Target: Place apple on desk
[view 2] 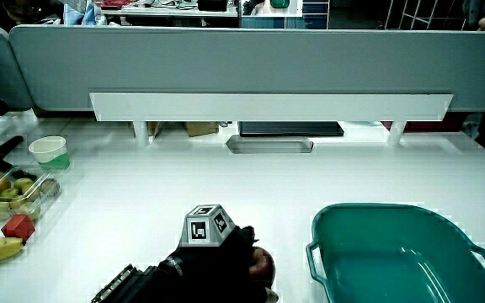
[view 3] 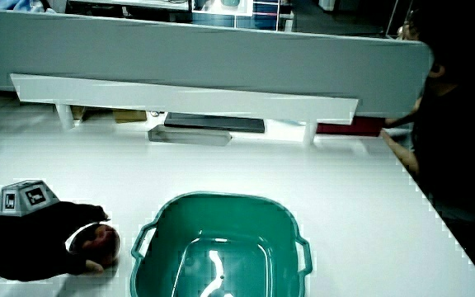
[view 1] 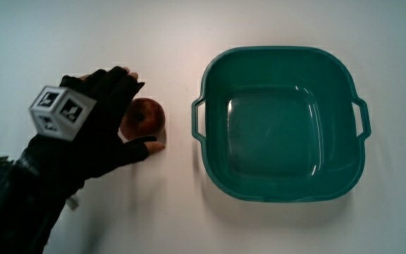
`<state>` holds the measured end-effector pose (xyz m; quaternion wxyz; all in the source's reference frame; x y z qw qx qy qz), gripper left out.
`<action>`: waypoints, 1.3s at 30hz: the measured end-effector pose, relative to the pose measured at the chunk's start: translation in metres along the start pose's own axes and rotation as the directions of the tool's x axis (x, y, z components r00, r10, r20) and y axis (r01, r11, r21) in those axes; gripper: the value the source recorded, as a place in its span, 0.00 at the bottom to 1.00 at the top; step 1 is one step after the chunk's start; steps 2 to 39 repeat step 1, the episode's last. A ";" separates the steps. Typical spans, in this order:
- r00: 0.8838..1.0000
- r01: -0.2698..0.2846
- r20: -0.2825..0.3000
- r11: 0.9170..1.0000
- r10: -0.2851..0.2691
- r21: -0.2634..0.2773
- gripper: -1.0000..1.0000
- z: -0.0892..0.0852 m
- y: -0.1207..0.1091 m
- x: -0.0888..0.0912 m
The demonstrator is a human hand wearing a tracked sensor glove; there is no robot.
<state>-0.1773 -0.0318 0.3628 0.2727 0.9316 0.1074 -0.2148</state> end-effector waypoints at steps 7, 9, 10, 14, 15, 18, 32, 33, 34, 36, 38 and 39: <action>1.000 0.016 -0.009 1.000 -0.016 0.026 0.04 0.006 -0.007 0.007; 1.000 0.016 -0.009 1.000 -0.016 0.026 0.04 0.006 -0.007 0.007; 1.000 0.016 -0.009 1.000 -0.016 0.026 0.04 0.006 -0.007 0.007; 1.000 0.016 -0.009 1.000 -0.016 0.026 0.04 0.006 -0.007 0.007; 1.000 0.016 -0.009 1.000 -0.016 0.026 0.04 0.006 -0.007 0.007; 1.000 0.016 -0.009 1.000 -0.016 0.026 0.04 0.006 -0.007 0.007; 1.000 0.016 -0.009 1.000 -0.016 0.026 0.04 0.006 -0.007 0.007; 1.000 0.016 -0.009 1.000 -0.016 0.026 0.04 0.006 -0.007 0.007; 1.000 0.016 -0.009 1.000 -0.016 0.026 0.04 0.006 -0.007 0.007; 1.000 0.016 -0.009 1.000 -0.016 0.026 0.04 0.006 -0.007 0.007; 1.000 0.016 -0.009 1.000 -0.016 0.026 0.04 0.006 -0.007 0.007; 1.000 0.016 -0.009 1.000 -0.016 0.026 0.04 0.006 -0.007 0.007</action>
